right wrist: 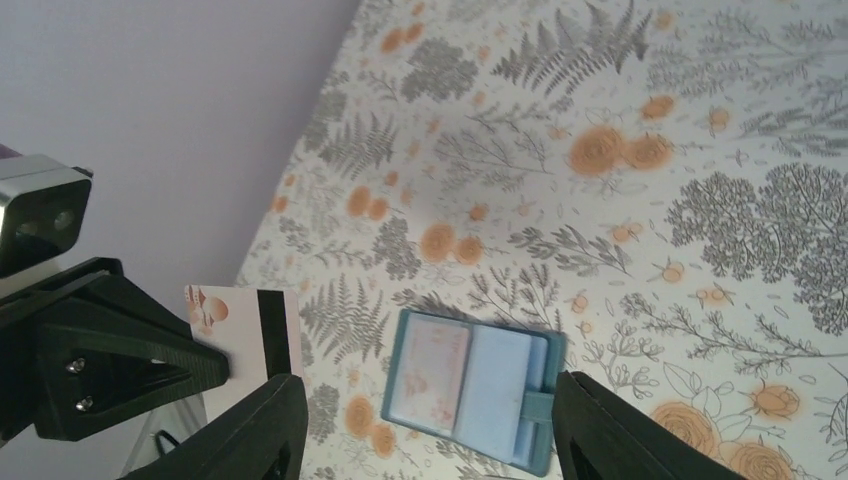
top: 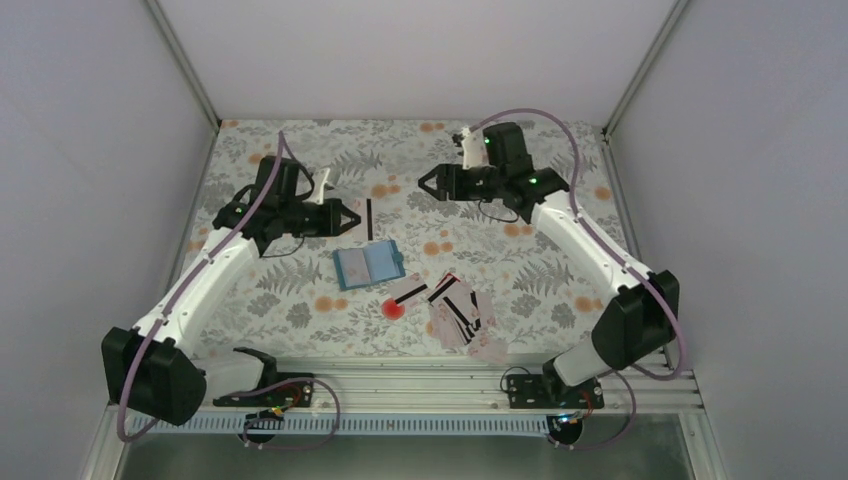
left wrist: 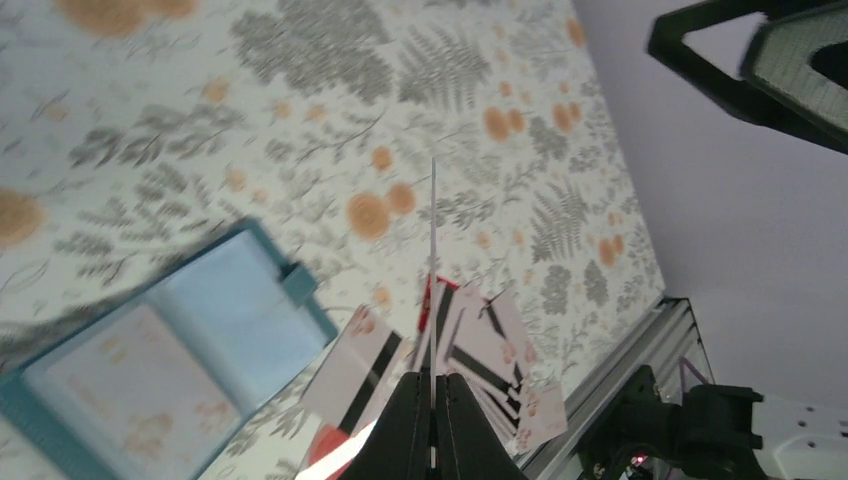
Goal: Put the credit cards into the card holder
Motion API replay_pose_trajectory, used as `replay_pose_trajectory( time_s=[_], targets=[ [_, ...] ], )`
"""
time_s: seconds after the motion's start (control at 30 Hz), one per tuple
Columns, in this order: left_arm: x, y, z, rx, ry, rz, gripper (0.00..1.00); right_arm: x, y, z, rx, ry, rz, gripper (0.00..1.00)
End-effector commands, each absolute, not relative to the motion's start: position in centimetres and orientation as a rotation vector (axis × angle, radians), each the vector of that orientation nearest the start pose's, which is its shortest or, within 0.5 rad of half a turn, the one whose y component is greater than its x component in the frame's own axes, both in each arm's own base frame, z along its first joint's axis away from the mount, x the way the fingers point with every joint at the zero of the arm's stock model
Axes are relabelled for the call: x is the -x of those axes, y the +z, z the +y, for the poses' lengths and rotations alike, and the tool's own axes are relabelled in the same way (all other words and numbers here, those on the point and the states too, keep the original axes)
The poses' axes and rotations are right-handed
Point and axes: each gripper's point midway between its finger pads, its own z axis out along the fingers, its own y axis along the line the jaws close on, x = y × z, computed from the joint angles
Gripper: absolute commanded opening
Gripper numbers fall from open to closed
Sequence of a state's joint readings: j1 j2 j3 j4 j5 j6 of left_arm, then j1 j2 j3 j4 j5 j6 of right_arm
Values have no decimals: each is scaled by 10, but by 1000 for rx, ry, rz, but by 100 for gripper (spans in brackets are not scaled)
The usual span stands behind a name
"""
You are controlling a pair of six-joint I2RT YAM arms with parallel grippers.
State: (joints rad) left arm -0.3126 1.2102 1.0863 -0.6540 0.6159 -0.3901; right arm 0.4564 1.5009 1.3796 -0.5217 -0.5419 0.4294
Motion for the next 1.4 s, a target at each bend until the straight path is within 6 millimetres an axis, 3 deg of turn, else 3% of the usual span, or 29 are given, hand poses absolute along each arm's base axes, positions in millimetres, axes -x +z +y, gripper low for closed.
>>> replay_pose_trajectory(
  time_s=[0.0,0.2,0.27,0.53,0.8,1.37],
  targets=[
    [-286,209,-178,-99,-1044,2494,2,-352,235,278,302,956,2392,62],
    [-286,160,-157,62,-1072,2612,2,-353,198,299,302,933,2477,62],
    [-286,150,-154,117,-1082,2637,2,-355,176,309,302,933,2528,60],
    [-280,118,-151,172,-1084,2711,2,-353,133,337,334,933,2625,52],
    [-271,90,-154,253,-1136,2740,2,-344,88,343,347,893,2728,50],
    [-268,62,-164,327,-1261,2752,2,-329,57,350,390,950,2792,51]
  ],
)
